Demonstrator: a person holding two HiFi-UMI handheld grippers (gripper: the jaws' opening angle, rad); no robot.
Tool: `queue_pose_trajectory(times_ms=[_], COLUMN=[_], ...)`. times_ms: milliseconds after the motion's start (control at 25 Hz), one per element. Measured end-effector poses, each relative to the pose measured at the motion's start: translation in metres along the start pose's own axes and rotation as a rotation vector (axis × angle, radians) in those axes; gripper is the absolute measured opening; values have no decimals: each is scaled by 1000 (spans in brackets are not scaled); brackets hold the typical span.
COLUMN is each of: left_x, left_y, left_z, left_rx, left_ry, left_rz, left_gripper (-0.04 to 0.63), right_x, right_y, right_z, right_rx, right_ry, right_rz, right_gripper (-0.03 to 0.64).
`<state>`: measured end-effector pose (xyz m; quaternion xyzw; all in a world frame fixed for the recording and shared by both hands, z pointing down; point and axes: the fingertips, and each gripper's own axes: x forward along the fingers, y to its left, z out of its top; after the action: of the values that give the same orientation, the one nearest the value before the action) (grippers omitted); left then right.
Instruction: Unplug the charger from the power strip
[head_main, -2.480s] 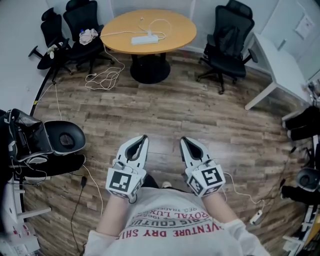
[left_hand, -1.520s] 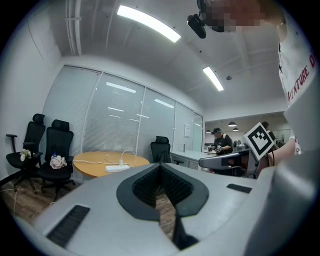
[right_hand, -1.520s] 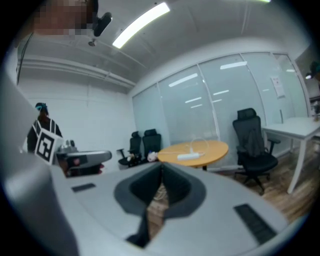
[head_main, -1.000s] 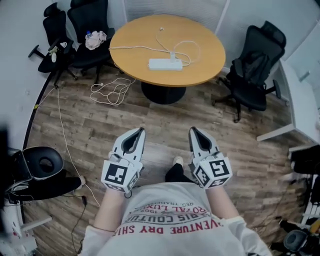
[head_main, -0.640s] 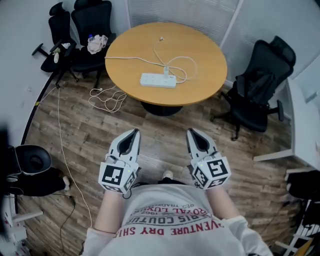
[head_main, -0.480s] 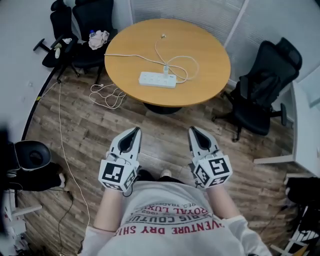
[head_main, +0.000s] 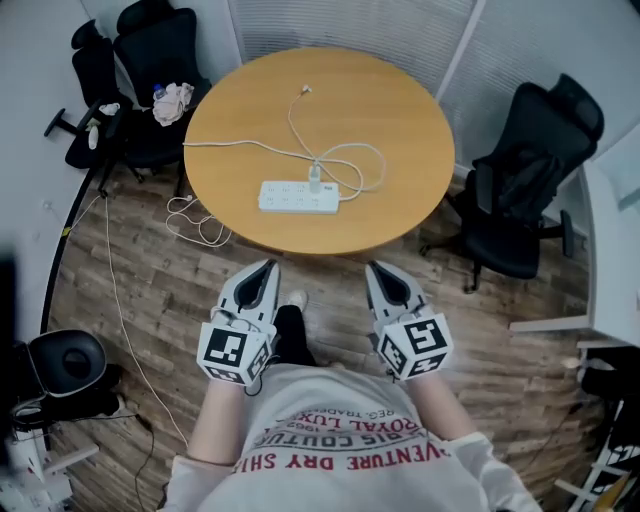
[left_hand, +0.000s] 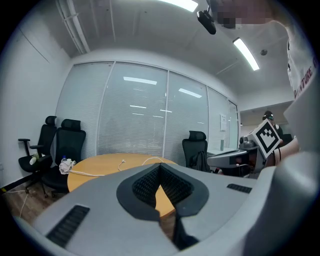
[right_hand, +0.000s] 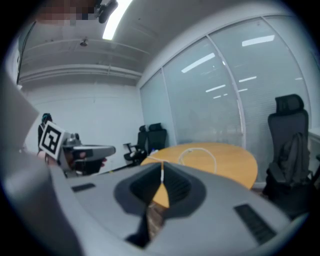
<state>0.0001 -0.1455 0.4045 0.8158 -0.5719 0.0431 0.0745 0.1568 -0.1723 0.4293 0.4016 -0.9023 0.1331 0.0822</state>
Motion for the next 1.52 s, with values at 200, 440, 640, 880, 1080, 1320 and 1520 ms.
queue_pose_trajectory(times_ms=[200, 440, 640, 880, 1080, 1320, 1520], left_x=[72, 139, 177, 205, 224, 243, 248], left_y=[50, 102, 138, 152, 152, 144, 138], left_z=[20, 32, 7, -61, -113, -166, -205], left_rx=[11, 31, 53, 110, 121, 279, 373], left_ry=[-9, 15, 102, 270, 345, 412, 543], left_rz=[-88, -187, -276, -441, -512, -605, -667], left_gripper=[32, 34, 34, 32, 34, 32, 32], right_x=[66, 140, 189, 223, 239, 255, 265], right_y=[-23, -46, -58, -68, -72, -75, -78], right_z=[19, 38, 30, 3, -26, -65, -87], right_rx=[-8, 7, 51, 100, 121, 133, 121], right_ry=[8, 28, 68, 145, 237, 363, 430], right_rz=[-71, -151, -222, -283, -287, -285, -283], right_gripper=[29, 29, 29, 29, 29, 29, 29])
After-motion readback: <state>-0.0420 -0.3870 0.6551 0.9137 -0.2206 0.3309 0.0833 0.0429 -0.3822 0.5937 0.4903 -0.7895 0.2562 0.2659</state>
